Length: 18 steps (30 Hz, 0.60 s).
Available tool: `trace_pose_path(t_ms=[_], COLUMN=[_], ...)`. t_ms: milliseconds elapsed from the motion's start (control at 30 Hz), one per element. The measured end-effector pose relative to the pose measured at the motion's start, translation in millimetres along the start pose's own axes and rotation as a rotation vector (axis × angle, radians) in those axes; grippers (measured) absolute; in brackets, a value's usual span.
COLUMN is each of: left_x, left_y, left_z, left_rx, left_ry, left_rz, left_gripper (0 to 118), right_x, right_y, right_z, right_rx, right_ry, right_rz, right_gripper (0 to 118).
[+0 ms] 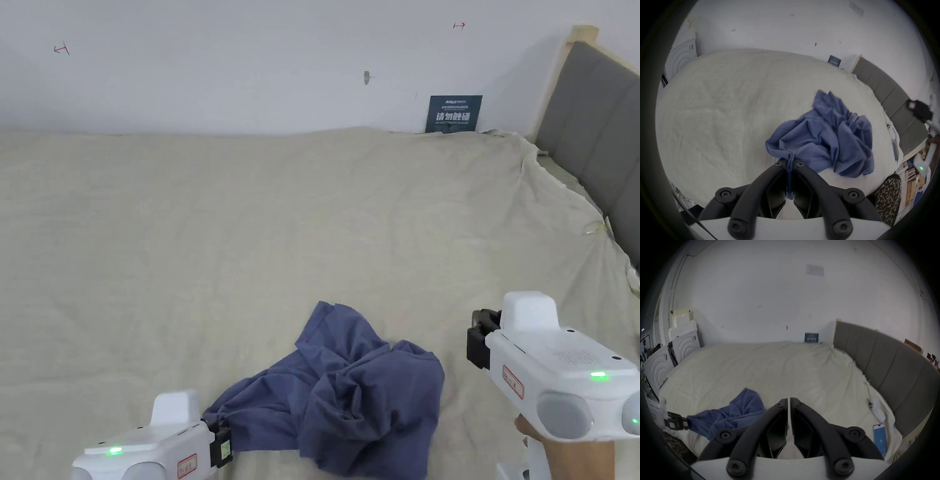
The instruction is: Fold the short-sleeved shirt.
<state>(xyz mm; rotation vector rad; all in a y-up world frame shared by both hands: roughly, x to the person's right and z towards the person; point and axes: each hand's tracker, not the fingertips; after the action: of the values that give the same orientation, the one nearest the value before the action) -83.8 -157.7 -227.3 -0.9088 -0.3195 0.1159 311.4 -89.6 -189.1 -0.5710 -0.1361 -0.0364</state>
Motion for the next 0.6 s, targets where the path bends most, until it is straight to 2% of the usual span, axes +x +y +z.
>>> trace_pose_path(t_ms=[33,67,100,133,233,300,367,433,533,600], left_x=[-1,-2,-2,-3,-2,-1,-1,-1,-4,-6], left_y=[3,5,7,10,11,12,12,12,11,10], left_z=[3,5,7,9,9,8,7,5,2,2], left_rx=[0.006,0.016,0.022,0.024,0.030,0.030,0.025,0.023,0.017,0.012], left_ry=[-0.009,-0.016,-0.021,-0.031,-0.037,-0.037,-0.043,-0.042,-0.039,-0.040], left_rz=[0.000,0.006,0.012,0.018,0.017,0.008,0.006,0.006,0.011,0.016], left_gripper=[5,5,5,5,5,5,5,5,5,5], right_x=[1,2,1,0,-1,2,5,5,2,6], right_y=[-1,-1,-2,-3,-10,-16,-26,-34,-45,-54], right_z=[-15,-28,-41,-55,-90,-112,-135,-148,-158,-167], right_rx=[-0.034,-0.069,-0.102,-0.138,-0.208,-0.265,-0.337,-0.374,-0.434,-0.455], right_ry=[0.003,-0.004,-0.009,-0.002,0.016,0.031,0.042,0.039,0.046,0.081], right_rz=[-0.002,0.013,0.023,0.032,0.020,-0.023,-0.020,-0.025,-0.031,-0.078], right_gripper=[30,51,77,88,91,90,90,84,81,70])
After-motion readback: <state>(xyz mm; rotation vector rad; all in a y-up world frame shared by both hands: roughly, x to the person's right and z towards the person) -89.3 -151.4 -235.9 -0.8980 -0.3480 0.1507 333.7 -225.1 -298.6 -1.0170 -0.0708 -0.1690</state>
